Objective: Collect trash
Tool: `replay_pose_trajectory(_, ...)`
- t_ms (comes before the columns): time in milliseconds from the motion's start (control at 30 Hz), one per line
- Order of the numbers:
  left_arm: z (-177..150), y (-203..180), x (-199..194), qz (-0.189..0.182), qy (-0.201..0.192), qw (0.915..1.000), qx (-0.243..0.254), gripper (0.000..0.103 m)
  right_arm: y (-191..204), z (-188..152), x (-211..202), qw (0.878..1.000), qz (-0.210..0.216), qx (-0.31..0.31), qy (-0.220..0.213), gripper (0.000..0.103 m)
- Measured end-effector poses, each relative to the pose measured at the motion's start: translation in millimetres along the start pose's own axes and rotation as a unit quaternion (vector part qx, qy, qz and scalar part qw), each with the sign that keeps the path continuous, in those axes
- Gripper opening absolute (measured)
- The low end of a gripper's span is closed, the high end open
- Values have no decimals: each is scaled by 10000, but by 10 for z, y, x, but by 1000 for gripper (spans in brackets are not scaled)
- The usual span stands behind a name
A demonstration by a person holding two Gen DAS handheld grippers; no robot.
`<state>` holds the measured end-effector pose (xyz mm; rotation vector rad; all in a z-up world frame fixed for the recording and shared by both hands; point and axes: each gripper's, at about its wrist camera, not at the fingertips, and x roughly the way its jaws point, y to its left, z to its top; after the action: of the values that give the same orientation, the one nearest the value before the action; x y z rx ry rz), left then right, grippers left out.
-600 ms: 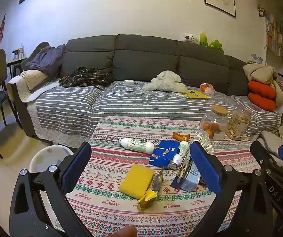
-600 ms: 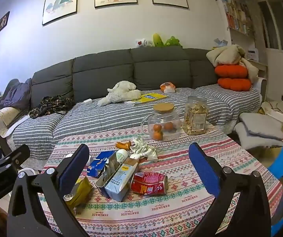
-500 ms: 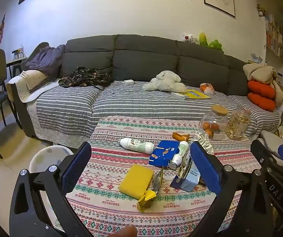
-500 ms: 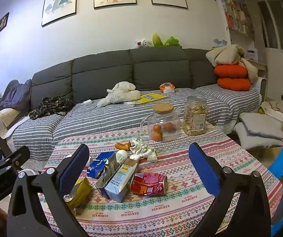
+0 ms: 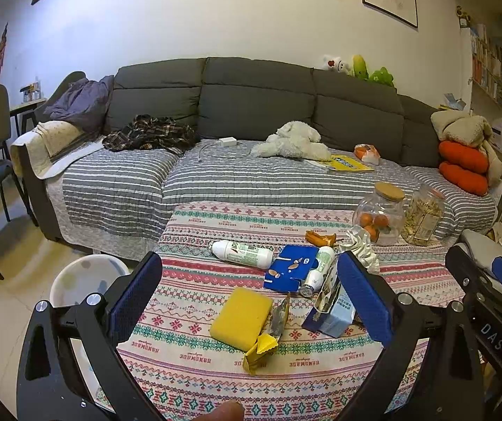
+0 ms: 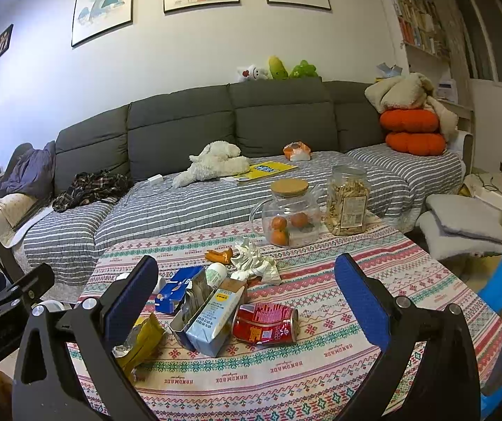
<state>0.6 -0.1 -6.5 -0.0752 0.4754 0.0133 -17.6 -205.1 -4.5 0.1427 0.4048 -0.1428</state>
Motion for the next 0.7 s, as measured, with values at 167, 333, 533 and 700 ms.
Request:
replay_pose_trajectory(167, 1, -3, 16, -3, 95, 10000, 5, 96, 2, -3, 2, 10000, 9, -18, 3, 98)
replay_pose_trajectory(333, 9, 6, 17, -3, 96, 10000, -9, 96, 10, -2, 10, 10000, 5, -18, 6, 98)
replay_pose_trajectory(533, 14, 27, 23, 4, 211, 9998, -22, 96, 18, -10, 26, 10000, 25, -21, 42, 98)
replay_pose_trajectory(700, 12, 25, 24, 32, 53, 10000, 15, 96, 25, -16, 37, 10000, 22, -16, 56, 98)
